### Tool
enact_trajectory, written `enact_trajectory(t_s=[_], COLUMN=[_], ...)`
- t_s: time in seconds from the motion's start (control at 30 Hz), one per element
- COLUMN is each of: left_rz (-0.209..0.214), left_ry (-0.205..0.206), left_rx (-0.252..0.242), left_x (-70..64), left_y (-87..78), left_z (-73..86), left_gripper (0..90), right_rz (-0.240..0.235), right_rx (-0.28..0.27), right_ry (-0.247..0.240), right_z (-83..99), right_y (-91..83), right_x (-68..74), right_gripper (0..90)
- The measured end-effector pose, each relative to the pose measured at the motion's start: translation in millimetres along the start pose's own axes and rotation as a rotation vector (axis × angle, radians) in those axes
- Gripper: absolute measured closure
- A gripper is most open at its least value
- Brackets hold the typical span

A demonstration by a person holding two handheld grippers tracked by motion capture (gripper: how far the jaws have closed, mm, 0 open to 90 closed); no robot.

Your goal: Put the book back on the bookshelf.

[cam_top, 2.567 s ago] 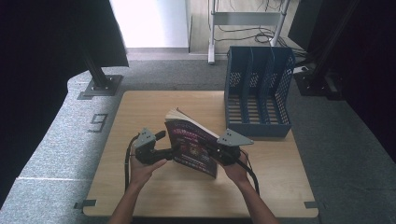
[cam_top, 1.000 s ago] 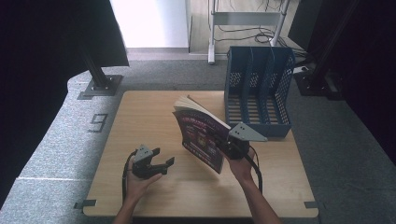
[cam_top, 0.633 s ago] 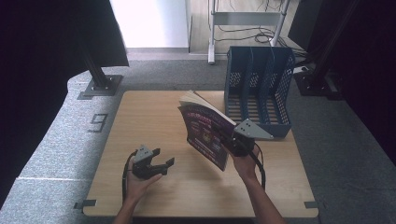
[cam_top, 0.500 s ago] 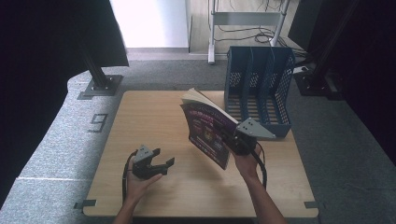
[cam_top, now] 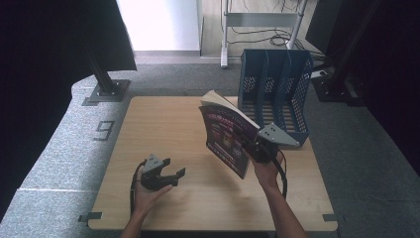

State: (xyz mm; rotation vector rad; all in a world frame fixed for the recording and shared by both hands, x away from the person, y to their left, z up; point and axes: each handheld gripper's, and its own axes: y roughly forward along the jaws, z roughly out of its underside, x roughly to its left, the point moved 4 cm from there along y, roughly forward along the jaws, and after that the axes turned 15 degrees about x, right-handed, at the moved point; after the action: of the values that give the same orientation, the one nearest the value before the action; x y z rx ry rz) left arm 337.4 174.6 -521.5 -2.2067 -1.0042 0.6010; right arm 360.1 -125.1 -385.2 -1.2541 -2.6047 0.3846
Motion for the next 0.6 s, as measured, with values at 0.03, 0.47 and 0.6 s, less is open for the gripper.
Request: enact_trajectory(t_s=[0.03,0.47,0.6], left_rz=[0.002,0.004,0.003], left_ry=[0.001,-0.003,-0.001], left_rx=[0.002,0.005,0.008], left_x=[-0.1,-0.1,0.0], left_y=[0.2,0.5,0.8], left_z=[0.1,0.6,0.8], left_gripper=[22.9,23.0,23.0], right_rz=[0.002,0.031,0.037], right_rx=[0.001,-0.013,-0.016], right_ry=[-0.001,0.015,0.017], right_z=[-0.4,-7.2,-8.6], right_y=[-0.5,-6.2,-8.3], right_x=[-0.9,-10.8,-13.4], right_gripper=[81.8,81.8,81.8])
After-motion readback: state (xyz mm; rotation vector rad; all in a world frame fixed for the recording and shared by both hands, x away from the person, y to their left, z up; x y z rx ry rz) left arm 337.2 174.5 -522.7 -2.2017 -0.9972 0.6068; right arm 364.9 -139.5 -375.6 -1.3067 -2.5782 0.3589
